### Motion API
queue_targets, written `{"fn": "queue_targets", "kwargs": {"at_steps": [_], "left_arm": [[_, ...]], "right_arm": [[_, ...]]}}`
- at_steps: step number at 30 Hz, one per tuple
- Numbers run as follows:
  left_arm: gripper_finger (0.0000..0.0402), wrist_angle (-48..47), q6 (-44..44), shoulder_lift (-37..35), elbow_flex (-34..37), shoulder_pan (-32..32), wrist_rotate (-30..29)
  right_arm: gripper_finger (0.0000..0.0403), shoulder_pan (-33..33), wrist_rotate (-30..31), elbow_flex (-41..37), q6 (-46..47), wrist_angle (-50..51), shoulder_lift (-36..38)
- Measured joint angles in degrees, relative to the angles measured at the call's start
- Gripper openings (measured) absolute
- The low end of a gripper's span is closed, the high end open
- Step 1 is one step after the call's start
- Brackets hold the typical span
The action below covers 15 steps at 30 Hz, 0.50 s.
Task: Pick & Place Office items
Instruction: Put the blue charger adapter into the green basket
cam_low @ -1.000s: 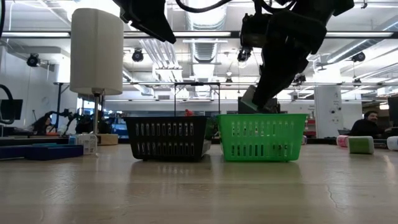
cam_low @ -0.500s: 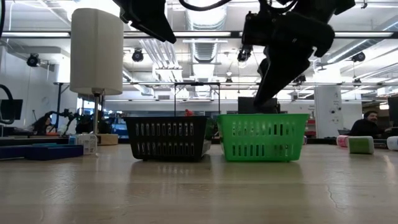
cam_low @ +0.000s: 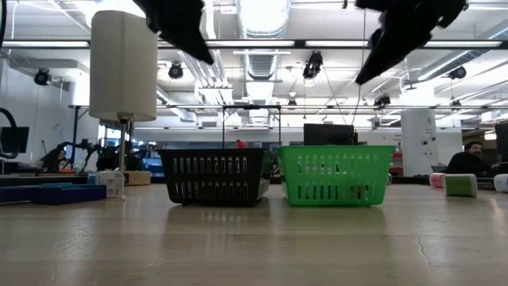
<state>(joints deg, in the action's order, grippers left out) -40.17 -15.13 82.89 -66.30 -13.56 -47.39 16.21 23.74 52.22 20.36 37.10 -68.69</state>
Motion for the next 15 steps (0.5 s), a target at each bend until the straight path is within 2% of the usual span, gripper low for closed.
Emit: {"fn": "queue_targets", "kwargs": {"at_steps": [3, 8, 15], "left_arm": [[0.0303, -8.0, -5.5, 0.0, 0.0, -0.1, 1.8], [0.0303, -19.0, -15.5, 0.0, 0.0, -0.1, 12.3], [0.0303, -20.6, -22.9, 0.0, 0.0, -0.1, 27.7]], "right_arm": [[0.0216, 1.0, 2.7, -3.5, 2.0, -0.5, 5.9], [0.0216, 1.5, 3.4, -9.3, 2.1, -3.9, 13.3], [0.0216, 1.4, 3.4, -10.8, 2.0, -6.2, 18.2]]}}
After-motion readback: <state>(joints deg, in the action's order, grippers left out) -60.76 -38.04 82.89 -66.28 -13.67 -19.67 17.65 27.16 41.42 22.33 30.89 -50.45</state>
